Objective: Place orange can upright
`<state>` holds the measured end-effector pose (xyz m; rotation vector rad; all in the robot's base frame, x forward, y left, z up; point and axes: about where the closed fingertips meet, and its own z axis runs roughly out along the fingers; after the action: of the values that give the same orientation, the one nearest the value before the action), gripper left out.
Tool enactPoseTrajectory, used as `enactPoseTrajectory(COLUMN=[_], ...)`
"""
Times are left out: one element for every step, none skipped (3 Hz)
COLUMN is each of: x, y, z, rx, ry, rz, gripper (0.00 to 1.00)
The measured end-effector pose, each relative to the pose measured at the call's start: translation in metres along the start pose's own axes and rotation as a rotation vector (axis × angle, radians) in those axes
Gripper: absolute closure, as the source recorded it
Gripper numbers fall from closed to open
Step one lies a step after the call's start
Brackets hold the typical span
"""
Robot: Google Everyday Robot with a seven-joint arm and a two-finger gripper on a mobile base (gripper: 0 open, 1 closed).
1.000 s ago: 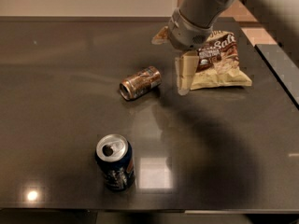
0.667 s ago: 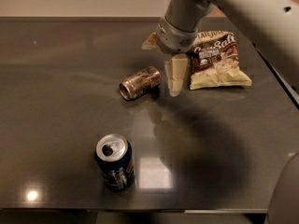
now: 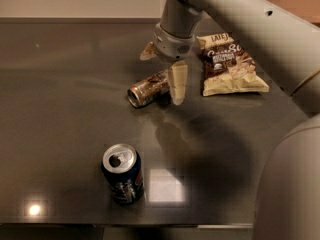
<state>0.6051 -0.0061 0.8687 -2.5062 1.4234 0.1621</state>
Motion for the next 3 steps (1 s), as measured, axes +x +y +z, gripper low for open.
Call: enactPoseTrajectory(x=[-0.021, -0.041, -0.051], y=[-0.003, 0.000, 0.002], z=[0.014, 0.026, 0.035], rx=[-0.033, -0.069, -0.095], ry=[0.022, 0.045, 0.065], rz=[-0.073, -0.136, -0.172], gripper=[0.00, 0.00, 0.00])
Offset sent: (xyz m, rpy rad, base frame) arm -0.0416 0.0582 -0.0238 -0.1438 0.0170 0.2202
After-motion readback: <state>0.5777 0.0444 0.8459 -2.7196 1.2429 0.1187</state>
